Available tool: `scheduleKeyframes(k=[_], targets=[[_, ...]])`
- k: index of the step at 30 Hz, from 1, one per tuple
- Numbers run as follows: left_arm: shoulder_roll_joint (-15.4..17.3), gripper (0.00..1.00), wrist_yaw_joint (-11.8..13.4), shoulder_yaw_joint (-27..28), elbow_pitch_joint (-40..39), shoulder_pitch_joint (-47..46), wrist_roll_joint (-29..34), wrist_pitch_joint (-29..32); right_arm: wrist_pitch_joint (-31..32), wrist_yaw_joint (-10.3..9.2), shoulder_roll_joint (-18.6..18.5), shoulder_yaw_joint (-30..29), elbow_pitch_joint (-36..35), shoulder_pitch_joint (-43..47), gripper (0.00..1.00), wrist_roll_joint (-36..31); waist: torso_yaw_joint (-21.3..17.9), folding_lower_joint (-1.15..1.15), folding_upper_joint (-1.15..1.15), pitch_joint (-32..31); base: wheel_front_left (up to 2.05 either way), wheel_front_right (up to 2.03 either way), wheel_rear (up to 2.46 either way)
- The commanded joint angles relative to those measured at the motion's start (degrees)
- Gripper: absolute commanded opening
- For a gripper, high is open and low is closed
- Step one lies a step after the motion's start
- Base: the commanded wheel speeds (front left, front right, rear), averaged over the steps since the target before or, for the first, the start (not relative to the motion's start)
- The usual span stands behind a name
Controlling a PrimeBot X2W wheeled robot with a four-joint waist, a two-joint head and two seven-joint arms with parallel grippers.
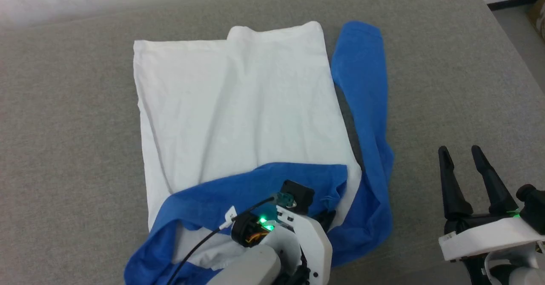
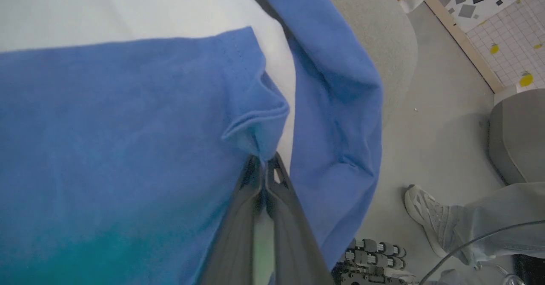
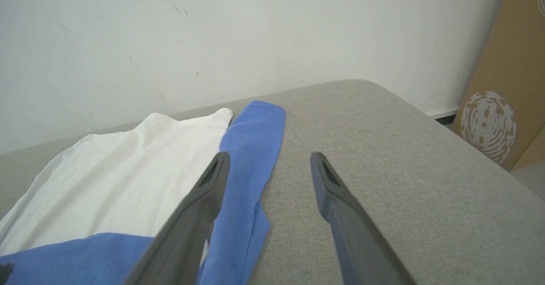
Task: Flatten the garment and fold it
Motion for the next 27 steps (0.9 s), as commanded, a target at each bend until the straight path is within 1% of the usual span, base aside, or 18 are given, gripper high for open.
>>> scheduleKeyframes(k=[1,2,7,8,9,10,12,14,17,20,23,27], targets=[[0.0,0.58,-0.1,-1.6,1.1,-1.5,-0.9,-1.4,-0.4,-0.05,0.2,-0.1,0.4,-0.9,1.0,0.2,-0.5,-0.01,0.0,1.1,0.0,0.0,0.0],[0.0,1.0,-0.2,-2.6,1.7,-1.8,-1.5,-2.1,-0.4,-0.05,0.2,-0.1,0.5,-1.2,1.0,0.1,-0.3,-0.01,0.0,1.0,0.0,0.0,0.0],[0.0,1.0,-1.5,-6.3,1.7,-3.7,-2.9,-8.9,-0.3,-0.05,0.2,-0.5,1.0,-1.3,1.0,-1.5,1.3,-0.01,0.0,-1.2,0.0,0.0,0.0],[0.0,1.0,-1.7,-6.5,1.1,-3.8,-3.2,-11.0,-0.2,-0.05,0.2,-0.7,0.9,-1.1,1.0,-1.8,1.6,-0.01,0.0,-1.8,0.0,0.0,0.0],[0.0,1.0,-1.7,-6.5,1.1,-3.8,-3.2,-11.0,-0.2,-0.05,0.2,-0.7,0.9,-1.1,1.0,-1.8,1.6,-0.01,0.0,-1.8,0.0,0.0,0.0],[0.0,1.0,-1.8,-6.6,0.4,-4.0,-3.3,-13.1,-0.1,-0.05,0.2,-0.8,0.9,-1.0,1.0,-2.1,2.0,-0.01,0.0,-2.5,0.0,0.0,0.0],[0.0,1.0,-1.4,-6.3,-0.9,-4.3,-3.1,-17.1,0.2,-0.05,0.2,-0.9,0.6,-0.7,1.0,-2.7,2.5,-0.01,0.0,-3.7,0.0,0.0,0.0],[0.0,1.0,-0.4,-5.2,-2.2,-4.3,-2.4,-20.7,0.6,-0.05,0.2,-1.1,0.4,-0.3,1.0,-3.3,3.2,-0.01,0.0,-4.9,0.0,0.0,0.0],[1.2,1.0,1.6,-1.9,-4.9,-3.9,-0.5,-23.8,1.1,-0.05,0.2,-1.5,0.0,0.5,1.0,-3.7,4.2,-0.01,0.0,-6.4,0.0,0.0,0.0],[3.1,1.0,4.3,3.1,-8.6,-2.2,2.1,-24.4,1.5,-0.05,0.2,-2.0,-0.3,1.3,1.0,-4.1,5.1,-0.01,0.0,-7.7,0.0,0.0,0.0],[4.2,1.0,6.8,10.1,-13.7,1.3,5.3,-24.5,1.8,-0.05,0.2,-2.6,-0.5,1.9,1.0,-4.3,5.7,-0.01,0.0,-8.6,0.0,0.0,0.0],[6.0,1.0,9.0,18.7,-17.5,7.0,8.5,-24.5,1.8,-0.05,0.2,-3.2,-0.3,2.1,1.0,-4.2,6.2,-0.01,0.0,-9.2,0.0,0.0,0.0]])
